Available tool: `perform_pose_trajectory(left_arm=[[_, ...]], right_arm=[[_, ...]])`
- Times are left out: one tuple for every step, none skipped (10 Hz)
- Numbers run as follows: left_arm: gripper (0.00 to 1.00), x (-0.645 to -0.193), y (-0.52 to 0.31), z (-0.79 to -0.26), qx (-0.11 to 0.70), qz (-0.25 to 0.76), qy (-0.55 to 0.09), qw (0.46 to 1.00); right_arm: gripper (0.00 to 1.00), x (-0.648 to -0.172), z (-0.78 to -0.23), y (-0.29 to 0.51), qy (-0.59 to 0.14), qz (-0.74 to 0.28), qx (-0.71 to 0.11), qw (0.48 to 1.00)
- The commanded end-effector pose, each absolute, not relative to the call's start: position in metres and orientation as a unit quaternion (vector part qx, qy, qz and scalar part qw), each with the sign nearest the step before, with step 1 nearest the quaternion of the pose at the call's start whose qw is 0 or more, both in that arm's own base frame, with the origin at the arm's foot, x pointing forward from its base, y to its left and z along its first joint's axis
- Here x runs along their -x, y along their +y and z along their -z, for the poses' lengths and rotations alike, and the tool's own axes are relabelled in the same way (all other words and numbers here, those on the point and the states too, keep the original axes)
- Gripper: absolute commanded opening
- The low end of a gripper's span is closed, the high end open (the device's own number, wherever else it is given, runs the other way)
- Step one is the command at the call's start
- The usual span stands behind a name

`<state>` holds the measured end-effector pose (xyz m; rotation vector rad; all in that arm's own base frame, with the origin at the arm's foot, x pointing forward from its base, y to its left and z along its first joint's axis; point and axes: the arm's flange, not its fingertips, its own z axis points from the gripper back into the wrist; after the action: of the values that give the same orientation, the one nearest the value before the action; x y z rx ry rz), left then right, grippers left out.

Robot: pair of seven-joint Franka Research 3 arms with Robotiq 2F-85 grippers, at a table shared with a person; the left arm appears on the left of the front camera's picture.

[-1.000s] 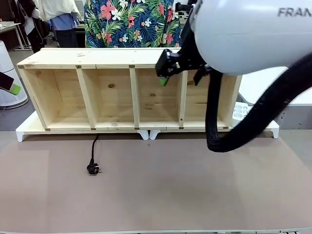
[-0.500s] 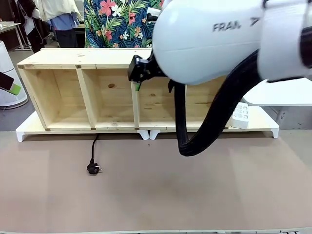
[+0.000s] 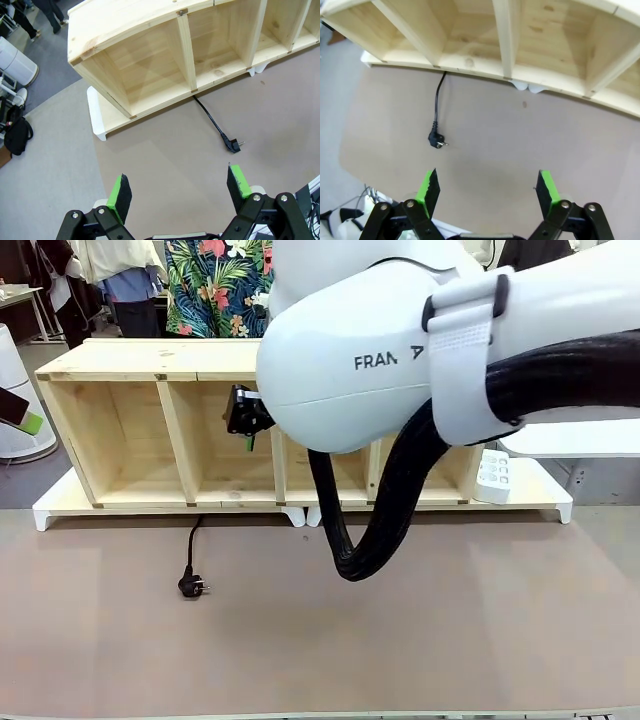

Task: Perform cable management.
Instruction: When the cord part of the Power Cable appears at the lower middle area of the table and stops, grasp the cord part of the Power Cable.

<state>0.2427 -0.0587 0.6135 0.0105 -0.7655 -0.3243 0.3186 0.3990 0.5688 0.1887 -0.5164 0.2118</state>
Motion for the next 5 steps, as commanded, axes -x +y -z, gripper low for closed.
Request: perform_pose_trajectory(left_arm=[[1.0,-0.244,-0.058,-0.614,-0.004,0.156,-0.375,0.914],[1.0,-0.244,-0.058,-0.614,-0.004,0.156,-0.375,0.914],[1.0,-0.244,-0.058,-0.614,-0.004,0.156,-0.375,0.914],[1.0,-0.244,-0.058,-0.614,-0.004,0.156,-0.375,0.914],[1.0,-0.244,-0.058,-0.614,-0.004,0.156,-0.375,0.914]], right_arm=[[1.0,-0.329,-0.566,0.42,-0.251,-0.092,-0.087,0.96],[1.0,-0.33,-0.563,0.425,-0.247,-0.092,-0.087,0.961],[1.0,-0.331,-0.561,0.428,-0.246,-0.094,-0.091,0.961],[1.0,-0.333,-0.562,0.425,-0.251,-0.093,-0.097,0.959],[1.0,-0.328,-0.56,0.414,-0.242,-0.104,-0.095,0.96]])
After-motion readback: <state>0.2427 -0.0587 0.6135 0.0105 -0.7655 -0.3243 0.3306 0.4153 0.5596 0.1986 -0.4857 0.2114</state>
